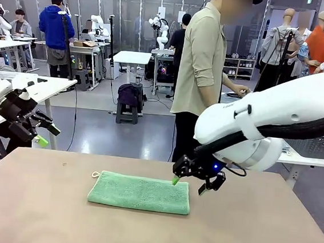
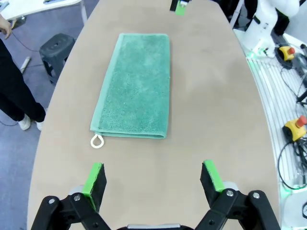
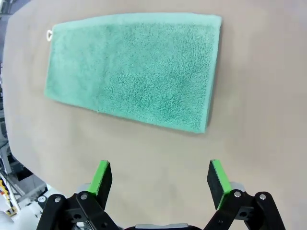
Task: Fold the towels and place them in the basket.
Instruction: When a person lays out a Towel with hook on the table, fold it in half twice.
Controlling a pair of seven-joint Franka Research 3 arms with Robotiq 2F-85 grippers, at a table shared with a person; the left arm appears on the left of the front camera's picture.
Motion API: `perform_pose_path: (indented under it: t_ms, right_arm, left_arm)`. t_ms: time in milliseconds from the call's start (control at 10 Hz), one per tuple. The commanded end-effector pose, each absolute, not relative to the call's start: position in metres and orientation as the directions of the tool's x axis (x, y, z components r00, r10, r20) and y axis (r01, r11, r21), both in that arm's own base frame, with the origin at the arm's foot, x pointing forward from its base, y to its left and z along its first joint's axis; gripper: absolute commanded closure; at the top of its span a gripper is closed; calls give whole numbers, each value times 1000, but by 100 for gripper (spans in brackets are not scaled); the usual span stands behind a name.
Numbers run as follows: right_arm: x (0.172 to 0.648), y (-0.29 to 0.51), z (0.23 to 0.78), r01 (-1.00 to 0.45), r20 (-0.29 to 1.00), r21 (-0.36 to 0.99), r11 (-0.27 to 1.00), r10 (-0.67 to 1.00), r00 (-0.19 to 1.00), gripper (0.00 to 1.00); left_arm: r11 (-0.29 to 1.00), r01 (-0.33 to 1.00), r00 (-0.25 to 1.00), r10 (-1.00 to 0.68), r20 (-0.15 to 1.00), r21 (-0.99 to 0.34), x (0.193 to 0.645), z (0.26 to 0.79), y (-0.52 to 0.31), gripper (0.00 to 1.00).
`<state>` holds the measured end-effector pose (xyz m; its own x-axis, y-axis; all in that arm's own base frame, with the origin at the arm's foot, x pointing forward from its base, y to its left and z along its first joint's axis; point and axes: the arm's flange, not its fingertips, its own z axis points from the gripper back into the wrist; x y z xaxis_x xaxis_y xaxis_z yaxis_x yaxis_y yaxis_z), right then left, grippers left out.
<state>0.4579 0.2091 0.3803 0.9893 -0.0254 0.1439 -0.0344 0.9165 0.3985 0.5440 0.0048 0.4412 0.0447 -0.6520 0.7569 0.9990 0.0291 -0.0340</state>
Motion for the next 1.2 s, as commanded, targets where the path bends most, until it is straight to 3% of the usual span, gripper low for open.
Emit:
perform_pose_path:
  t_ms: [0,1100]
  right_arm:
    - [479,223,373,30,92,401,916,-73,993,0]
    - [514,237,324,98,142,272,957,-141,980,0]
  left_arm:
    - [33,999,54,-663,746,-43,544,443,6,0]
    - [33,999,54,-663,746,-43,544,443,6,0]
